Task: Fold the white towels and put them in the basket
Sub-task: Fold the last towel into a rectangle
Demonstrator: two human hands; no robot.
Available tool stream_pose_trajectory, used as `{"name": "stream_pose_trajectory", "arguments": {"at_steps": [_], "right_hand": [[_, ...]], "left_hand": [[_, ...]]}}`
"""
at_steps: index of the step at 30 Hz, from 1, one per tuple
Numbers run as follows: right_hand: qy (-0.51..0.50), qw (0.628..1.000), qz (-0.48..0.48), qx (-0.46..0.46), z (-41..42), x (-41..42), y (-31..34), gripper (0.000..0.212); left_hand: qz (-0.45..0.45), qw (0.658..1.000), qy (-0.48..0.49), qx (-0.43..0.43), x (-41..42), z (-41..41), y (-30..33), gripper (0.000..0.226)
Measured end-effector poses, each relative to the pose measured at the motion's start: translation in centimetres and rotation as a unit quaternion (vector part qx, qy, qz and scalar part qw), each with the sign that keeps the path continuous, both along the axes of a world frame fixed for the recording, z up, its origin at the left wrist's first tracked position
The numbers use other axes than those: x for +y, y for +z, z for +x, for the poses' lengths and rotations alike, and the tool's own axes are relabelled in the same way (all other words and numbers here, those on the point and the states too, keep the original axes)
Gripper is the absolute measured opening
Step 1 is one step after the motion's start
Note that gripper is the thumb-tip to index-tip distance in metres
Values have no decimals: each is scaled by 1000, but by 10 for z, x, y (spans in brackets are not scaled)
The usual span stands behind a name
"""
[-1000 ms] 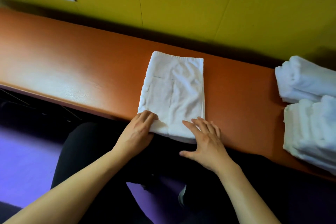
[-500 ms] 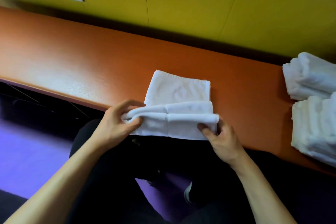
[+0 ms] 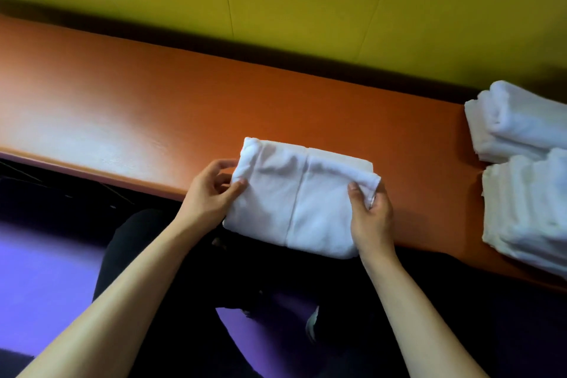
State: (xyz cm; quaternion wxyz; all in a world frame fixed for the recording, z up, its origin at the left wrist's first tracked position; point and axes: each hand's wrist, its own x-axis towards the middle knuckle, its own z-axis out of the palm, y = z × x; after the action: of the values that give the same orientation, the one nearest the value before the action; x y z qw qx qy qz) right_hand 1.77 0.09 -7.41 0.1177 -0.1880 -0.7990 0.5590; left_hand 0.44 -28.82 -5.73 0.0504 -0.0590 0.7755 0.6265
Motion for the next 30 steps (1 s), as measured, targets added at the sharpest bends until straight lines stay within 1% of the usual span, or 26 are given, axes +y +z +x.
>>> {"name": "stream_pose_trajectory", "arguments": {"at_steps": [1,3,5,6,7,9,11,14,17,20,22,24,25,26,27,30], "right_hand": [[-16,1000,4,-13,-5,1,-1,21],[-44,996,29,-66,-16,1,-4,33],[-56,987,77,-133,-22,1,-6,42],[-58,982,96,-153,-22,0,-6,45],[-58,980,106,-160,-22,0,-5,47],[-62,978,110,-166,-15,1,-1,49],[-55,969,122,-207,0,2,1,52],[-34,957,136,-253,27,3,2,57],[-37,960,83,-265,38,5,4,57],[-55,960,2,-276,34,13,10,56],[-61,950,-73,-298,32,22,13,62],[-56,925,-192,-323,33,30,18,74],[-45,910,-247,-329,33,34,21,76],[-31,904,-279,-323,34,39,23,74],[-21,906,-289,-308,35,44,25,67],[-18,930,-273,-247,35,60,37,38]], "left_hand": [[-32,999,15,4,7,-9,-1,32],[-111,993,43,6,19,-23,-6,25],[-231,971,64,17,26,-30,-15,25],[-277,958,73,16,28,-31,-19,28],[-300,951,82,9,29,-31,-22,32],[-315,945,91,-18,29,-29,-26,38],[-332,938,81,-50,30,-24,-27,39],[-328,939,70,-83,34,-20,-24,40],[-306,942,68,-123,40,-24,-16,39],[-238,948,70,-198,48,-24,-9,42],[-198,952,78,-221,52,-18,-10,44],[-165,954,86,-237,54,-13,-8,43],[-157,953,89,-243,54,-11,-6,43],[-153,954,89,-241,55,-10,-4,44],[-149,957,87,-232,57,-9,-3,43],[-126,969,78,-196,70,-10,6,38]]}}
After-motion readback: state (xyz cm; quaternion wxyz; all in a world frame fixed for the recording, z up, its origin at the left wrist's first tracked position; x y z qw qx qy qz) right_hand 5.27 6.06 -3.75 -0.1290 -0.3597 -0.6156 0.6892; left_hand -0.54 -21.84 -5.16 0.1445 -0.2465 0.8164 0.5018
